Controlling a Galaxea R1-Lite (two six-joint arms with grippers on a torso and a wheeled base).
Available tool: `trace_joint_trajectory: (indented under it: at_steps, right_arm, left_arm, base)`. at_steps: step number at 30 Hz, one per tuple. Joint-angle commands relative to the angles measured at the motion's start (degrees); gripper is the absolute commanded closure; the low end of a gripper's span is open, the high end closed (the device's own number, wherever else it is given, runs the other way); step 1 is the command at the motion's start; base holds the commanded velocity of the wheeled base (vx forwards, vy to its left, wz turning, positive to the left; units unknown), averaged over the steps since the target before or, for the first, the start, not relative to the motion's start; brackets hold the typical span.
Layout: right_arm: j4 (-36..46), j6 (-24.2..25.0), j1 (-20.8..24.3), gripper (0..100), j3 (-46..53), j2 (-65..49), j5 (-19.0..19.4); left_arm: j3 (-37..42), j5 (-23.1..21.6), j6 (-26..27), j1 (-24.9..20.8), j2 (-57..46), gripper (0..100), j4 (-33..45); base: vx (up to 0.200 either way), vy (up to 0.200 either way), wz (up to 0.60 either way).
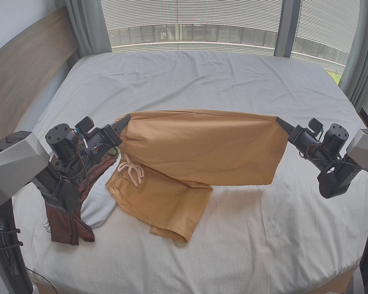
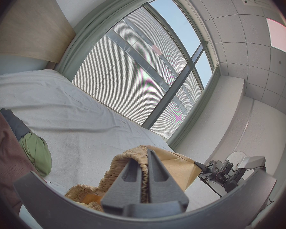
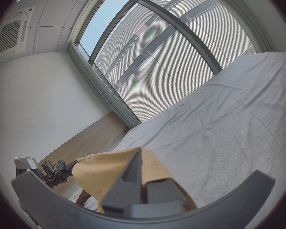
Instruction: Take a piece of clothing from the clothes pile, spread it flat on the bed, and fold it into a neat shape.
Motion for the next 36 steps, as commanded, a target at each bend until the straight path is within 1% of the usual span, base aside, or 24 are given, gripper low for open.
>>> trace_joint_trajectory:
  at_steps: [1, 7, 11, 20, 29, 30, 31, 32, 36]
  right_arm:
    - [0.0, 0.0, 0.2, 100, -3.4, 4.7, 0.1]
    - [0.0, 0.1, 0.6, 100, -7.0, 8.1, 0.1]
    - [0.0, 0.1, 0.8, 100, -8.4, 9.6, 0.0]
    - [0.0, 0.1, 0.7, 100, -14.9, 14.9, -0.2]
    - [0.0, 0.1, 0.4, 100, -15.8, 15.7, -0.1]
    - [0.0, 0.0, 0.3, 100, -15.9, 15.7, -0.1]
    - [0.0, 0.1, 0.4, 100, -16.3, 15.8, -0.2]
    - [0.0, 0.0, 0.4, 0, -17.1, 15.8, -0.5]
    - [-0.1, -0.1, 0.3, 0, -17.2, 15.7, -0.9]
  left_arm:
    - [-4.2, 1.1, -0.1, -0.1, 5.3, 100, 0.0]
    - [-9.0, 2.9, -0.1, -0.1, 9.7, 100, 0.0]
    - [-10.4, 3.2, -0.1, -0.2, 11.1, 100, -0.1]
    - [-18.3, 4.6, -0.8, 0.4, 15.9, 100, 0.0]
    - [-19.3, 4.5, -0.8, 0.3, 17.5, 100, 0.0]
    - [-19.3, 4.4, -0.8, 0.3, 17.5, 0, 0.0]
    - [-19.2, 4.4, -0.8, 0.3, 17.6, 0, -0.1]
    - [-19.2, 4.4, -0.8, 0.3, 17.5, 0, -0.1]
    - [-19.3, 4.6, -0.7, 0.5, 17.5, 0, -0.1]
  base:
    - [0.0, 0.0, 0.0]
    - [0.0, 0.0, 0.0]
    - [0.0, 0.0, 0.0]
    - [0.0, 0.0, 0.0]
    - [0.0, 0.0, 0.0]
    - [0.0, 0.0, 0.0]
    - [0.0, 0.0, 0.0]
    - [0.0, 0.0, 0.0]
    - [0.0, 0.0, 0.0]
